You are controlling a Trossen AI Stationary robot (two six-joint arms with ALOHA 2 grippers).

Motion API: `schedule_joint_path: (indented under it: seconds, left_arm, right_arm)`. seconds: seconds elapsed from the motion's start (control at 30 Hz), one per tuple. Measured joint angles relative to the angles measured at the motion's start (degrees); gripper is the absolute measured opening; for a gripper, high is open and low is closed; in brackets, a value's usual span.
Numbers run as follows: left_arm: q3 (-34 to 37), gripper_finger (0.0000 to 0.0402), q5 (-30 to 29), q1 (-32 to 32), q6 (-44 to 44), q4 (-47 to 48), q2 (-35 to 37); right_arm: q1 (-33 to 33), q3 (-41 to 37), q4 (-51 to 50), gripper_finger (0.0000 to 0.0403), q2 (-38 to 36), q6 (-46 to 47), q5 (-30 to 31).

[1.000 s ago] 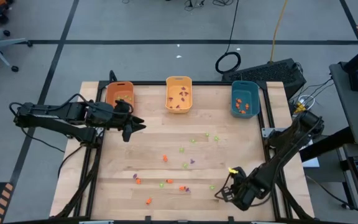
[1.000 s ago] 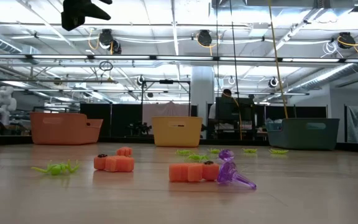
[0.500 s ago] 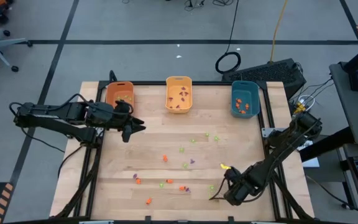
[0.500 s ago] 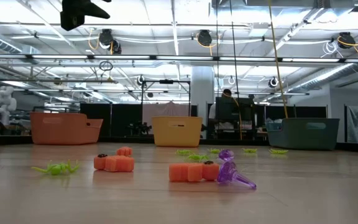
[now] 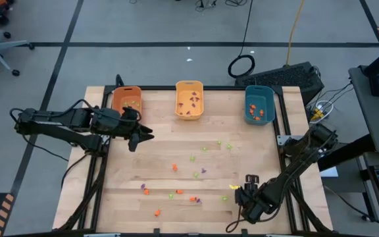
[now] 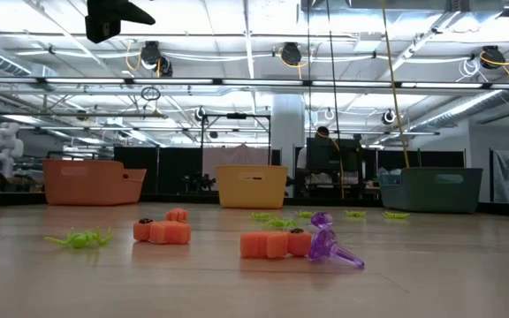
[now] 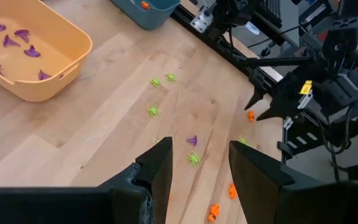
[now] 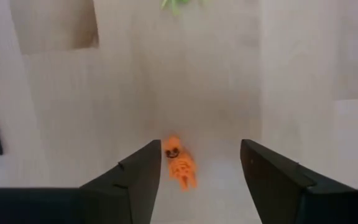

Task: Sort Halloween decoration
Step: Put the orange skeleton toy into the blue bin

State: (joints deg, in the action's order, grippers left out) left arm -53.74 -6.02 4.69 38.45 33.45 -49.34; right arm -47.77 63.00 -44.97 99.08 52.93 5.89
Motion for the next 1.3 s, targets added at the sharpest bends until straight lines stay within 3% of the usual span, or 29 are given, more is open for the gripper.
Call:
schedule_joint_path:
  seconds: [0.4, 0.93, 1.13, 1.3]
  left_arm:
    - [0.00, 0.0157, -0.07, 0.00, 0.01, 0.04, 0.00]
    - [0.00, 0.0157, -0.53, -0.04, -0.67, 0.04, 0.01]
    - [0.00, 0.0157, -0.57, -0.04, -1.56, 0.04, 0.00]
    - [0.00, 0.0157, -0.80, -0.04, -1.74, 0.04, 0.00]
  right_arm:
    - [-0.63, 0.26, 2.16, 0.0200, 5.20, -1.14, -3.94]
    - [-1.16, 0.11, 4.05, 0.0047, 5.60, -1.20, -3.17]
    - [-1.12, 0.09, 4.04, 0.0015, 5.33, -0.10, -3.44]
    - [-1.06, 0.00, 4.10, 0.0011, 4.32, 0.77, -3.17]
